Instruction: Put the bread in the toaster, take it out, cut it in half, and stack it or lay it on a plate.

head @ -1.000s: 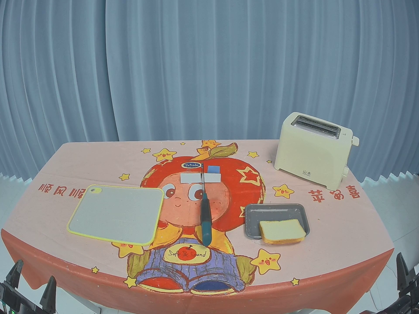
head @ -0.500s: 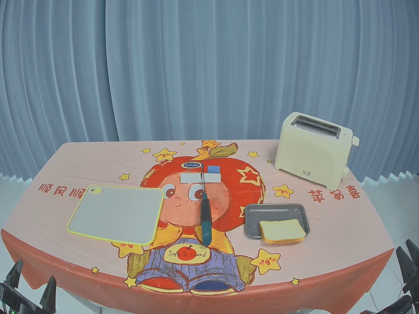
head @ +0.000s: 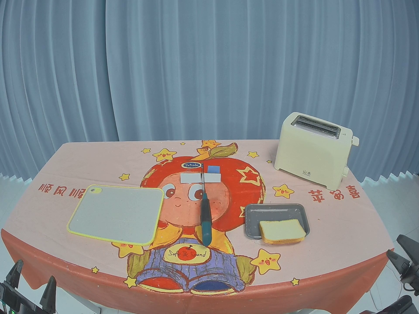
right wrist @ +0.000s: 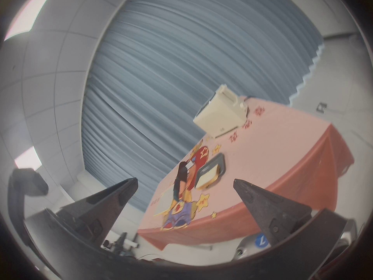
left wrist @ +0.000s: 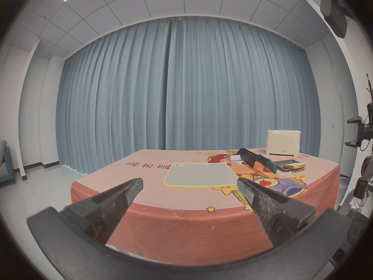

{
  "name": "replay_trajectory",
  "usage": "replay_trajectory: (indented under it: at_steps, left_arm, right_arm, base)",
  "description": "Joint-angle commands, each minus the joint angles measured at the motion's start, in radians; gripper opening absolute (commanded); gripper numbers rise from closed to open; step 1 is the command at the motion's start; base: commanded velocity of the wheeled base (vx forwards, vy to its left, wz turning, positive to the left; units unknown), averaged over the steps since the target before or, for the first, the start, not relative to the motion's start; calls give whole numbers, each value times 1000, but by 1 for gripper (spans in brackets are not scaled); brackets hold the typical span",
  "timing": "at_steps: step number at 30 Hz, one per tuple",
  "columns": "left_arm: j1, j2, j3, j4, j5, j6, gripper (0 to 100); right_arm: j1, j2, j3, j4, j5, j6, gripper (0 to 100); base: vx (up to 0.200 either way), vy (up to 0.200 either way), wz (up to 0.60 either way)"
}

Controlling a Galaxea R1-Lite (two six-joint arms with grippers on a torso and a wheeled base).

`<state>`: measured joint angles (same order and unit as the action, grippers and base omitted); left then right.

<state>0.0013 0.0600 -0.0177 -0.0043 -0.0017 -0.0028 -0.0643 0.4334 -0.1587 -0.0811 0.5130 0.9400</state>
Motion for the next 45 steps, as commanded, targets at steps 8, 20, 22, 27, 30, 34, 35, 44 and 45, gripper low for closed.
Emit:
replay_trajectory:
  at_steps: [8,20,22,27,30,34,35,44,45]
  left_arm:
    - [0,0,18,0,0,0,100]
    - [0,0,18,0,0,0,100]
    - [0,0,18,0,0,0,100]
    - [0,0,18,0,0,0,100]
    - [0,0,18,0,0,0,100]
    - [0,0,18,0,0,0,100]
    - [0,0,18,0,0,0,100]
    - [0,0,18,0,0,0,100]
    - [0,0,18,0,0,0,100]
  right_arm:
    - [184,308,-18,-22,88,226,100]
    - [233,602,-42,-126,110,326,100]
    - [242,628,-44,-146,133,332,100]
    - [245,668,-44,-221,156,372,100]
    - [245,703,-41,-279,156,388,100]
    - [247,754,-42,-327,156,387,100]
    - [247,760,-42,-332,156,387,100]
    - [307,817,-48,-430,150,390,100]
    - [307,818,-54,-433,150,391,100]
  base:
    - [0,0,0]
    - [0,0,0]
    - [0,0,0]
    - [0,0,0]
    - [0,0,0]
    - [0,0,0]
    - [0,0,0]
    - [0,0,0]
    - [0,0,0]
